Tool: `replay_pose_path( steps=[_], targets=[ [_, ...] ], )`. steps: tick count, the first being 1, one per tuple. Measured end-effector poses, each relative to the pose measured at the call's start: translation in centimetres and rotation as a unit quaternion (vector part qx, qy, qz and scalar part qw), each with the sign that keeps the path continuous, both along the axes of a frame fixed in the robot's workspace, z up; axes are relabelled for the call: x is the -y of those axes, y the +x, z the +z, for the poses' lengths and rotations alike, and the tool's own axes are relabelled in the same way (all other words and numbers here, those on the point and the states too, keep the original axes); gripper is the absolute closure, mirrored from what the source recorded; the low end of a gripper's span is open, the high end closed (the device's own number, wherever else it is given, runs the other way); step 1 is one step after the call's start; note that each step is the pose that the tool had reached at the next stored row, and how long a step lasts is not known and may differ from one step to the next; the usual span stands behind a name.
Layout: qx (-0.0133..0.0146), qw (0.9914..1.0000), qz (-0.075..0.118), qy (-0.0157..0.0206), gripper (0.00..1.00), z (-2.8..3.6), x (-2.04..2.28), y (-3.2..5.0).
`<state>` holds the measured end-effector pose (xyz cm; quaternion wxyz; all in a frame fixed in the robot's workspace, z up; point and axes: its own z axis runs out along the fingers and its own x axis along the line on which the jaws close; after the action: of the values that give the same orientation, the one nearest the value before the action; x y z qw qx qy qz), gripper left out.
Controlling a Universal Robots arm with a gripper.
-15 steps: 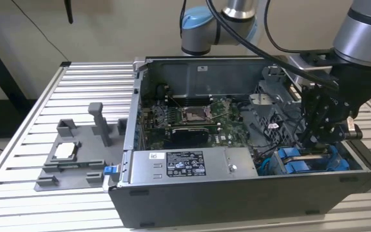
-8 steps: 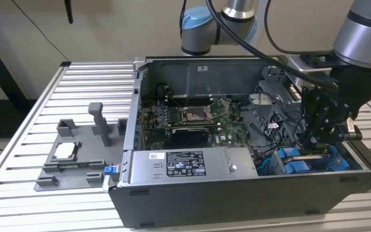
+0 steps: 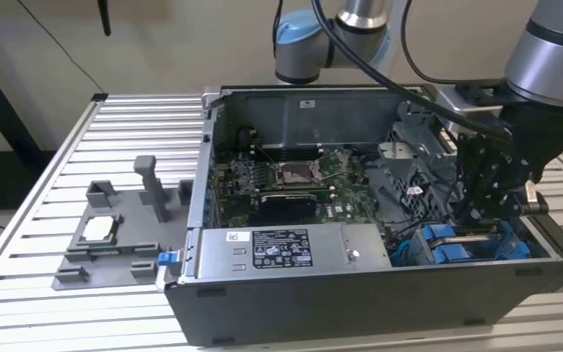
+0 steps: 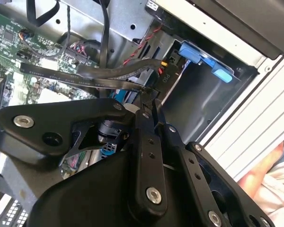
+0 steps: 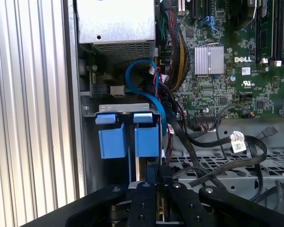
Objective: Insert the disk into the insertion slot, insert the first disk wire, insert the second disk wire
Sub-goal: 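Insert the second disk wire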
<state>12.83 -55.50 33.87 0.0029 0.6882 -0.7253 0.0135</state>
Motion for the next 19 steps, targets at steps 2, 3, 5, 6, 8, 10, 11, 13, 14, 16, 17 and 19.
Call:
replay_pose_path(
  steps=[2,3,5,6,8,10,11,13,14,16,17,19],
  targets=[
    [0.0000,1.00000,0.000,0.0000,0.84,-0.12,0.00,0.01],
    [0.0000,1.00000,0.000,-0.0001,0.84,-0.19,0.00,0.01],
    [0.0000,1.00000,0.000,-0.0003,0.84,-0.25,0.00,0.01],
    [0.0000,1.00000,0.000,-0.0003,0.84,-0.25,0.01,0.01],
    [0.0000,1.00000,0.000,-0.0001,0.84,-0.28,0.01,0.01],
    [0.0000,1.00000,0.000,-0.0001,0.84,-0.28,0.01,0.01],
    [0.0000,1.00000,0.000,0.0000,0.84,-0.28,0.01,0.01],
    [0.0000,1.00000,0.000,-0.0001,0.84,-0.28,0.01,0.01],
    [0.0000,1.00000,0.000,0.0002,0.84,-0.30,0.00,0.01],
    [0.0000,1.00000,0.000,0.0002,0.82,-0.31,0.01,0.01],
    [0.0000,1.00000,0.000,0.0002,0.76,-0.31,0.01,0.01],
    [0.0000,1.00000,0.000,0.0000,0.76,-0.28,0.03,0.01]
  ],
)
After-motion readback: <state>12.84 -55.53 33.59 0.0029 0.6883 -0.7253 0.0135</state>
